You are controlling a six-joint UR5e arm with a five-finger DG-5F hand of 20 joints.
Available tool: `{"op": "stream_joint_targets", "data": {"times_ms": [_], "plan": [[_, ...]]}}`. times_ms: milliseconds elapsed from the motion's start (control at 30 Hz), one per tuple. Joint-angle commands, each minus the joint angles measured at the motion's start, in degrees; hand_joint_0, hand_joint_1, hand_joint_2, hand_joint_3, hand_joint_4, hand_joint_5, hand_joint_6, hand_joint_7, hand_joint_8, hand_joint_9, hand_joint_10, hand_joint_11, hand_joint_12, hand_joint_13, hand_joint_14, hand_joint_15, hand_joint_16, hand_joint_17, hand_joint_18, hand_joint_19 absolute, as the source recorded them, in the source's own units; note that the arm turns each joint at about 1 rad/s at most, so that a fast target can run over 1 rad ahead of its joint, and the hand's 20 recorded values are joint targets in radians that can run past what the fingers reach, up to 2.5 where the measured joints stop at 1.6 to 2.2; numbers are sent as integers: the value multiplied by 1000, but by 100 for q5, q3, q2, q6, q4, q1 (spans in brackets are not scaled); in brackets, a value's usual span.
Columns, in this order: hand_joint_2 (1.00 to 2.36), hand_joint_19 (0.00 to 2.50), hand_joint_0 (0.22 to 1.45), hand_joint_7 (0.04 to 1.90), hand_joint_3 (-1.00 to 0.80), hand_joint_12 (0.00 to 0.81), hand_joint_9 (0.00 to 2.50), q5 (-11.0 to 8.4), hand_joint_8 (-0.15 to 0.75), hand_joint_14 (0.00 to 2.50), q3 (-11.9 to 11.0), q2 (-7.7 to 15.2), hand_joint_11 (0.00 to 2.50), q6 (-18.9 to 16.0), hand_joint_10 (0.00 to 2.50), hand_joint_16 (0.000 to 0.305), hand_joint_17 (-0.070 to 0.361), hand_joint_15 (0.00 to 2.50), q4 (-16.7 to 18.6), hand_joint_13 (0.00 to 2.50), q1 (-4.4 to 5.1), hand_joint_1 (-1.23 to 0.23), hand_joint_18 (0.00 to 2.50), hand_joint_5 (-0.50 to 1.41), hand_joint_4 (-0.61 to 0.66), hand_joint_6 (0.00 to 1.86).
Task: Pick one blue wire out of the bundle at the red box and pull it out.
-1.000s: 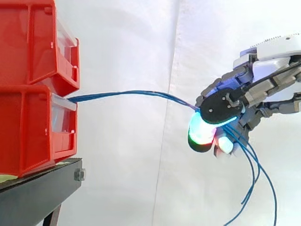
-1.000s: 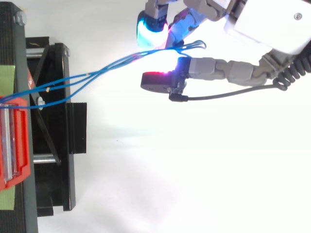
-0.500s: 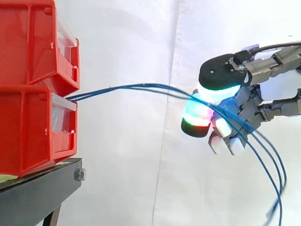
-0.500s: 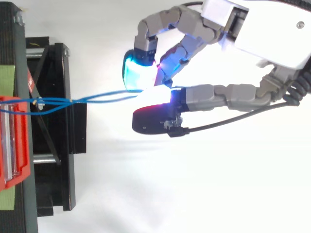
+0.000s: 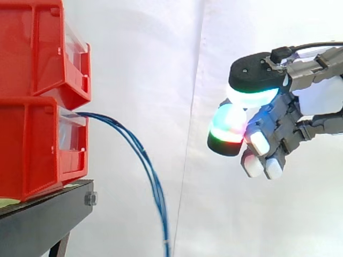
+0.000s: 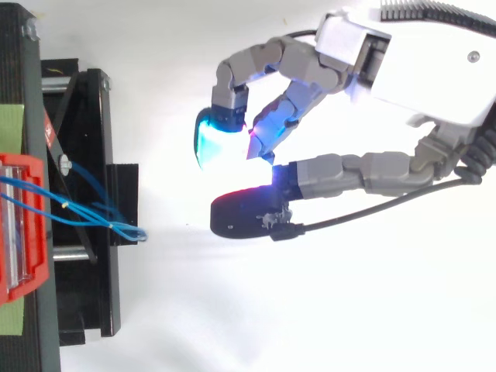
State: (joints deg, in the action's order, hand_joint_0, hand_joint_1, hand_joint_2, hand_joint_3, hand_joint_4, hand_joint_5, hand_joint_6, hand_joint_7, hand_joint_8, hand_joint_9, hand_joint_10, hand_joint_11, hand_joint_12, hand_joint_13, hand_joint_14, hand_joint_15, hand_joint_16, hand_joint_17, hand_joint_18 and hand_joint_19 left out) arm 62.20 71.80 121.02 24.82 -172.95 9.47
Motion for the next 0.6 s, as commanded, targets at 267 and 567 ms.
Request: {"op": "stream_joint_targets", "data": {"times_ms": [267, 567], "plan": [[1012, 585, 539, 1336, -337, 458, 1022, 55, 357, 17, 185, 71, 523, 154, 18, 62, 140, 438, 262, 946, 28, -645, 794, -85, 266, 521], [1013, 588, 537, 1211, -337, 451, 1019, -182, 353, 14, 1240, 71, 498, 1174, 18, 62, 139, 429, 3128, 947, 143, -642, 786, -92, 308, 503]]}}
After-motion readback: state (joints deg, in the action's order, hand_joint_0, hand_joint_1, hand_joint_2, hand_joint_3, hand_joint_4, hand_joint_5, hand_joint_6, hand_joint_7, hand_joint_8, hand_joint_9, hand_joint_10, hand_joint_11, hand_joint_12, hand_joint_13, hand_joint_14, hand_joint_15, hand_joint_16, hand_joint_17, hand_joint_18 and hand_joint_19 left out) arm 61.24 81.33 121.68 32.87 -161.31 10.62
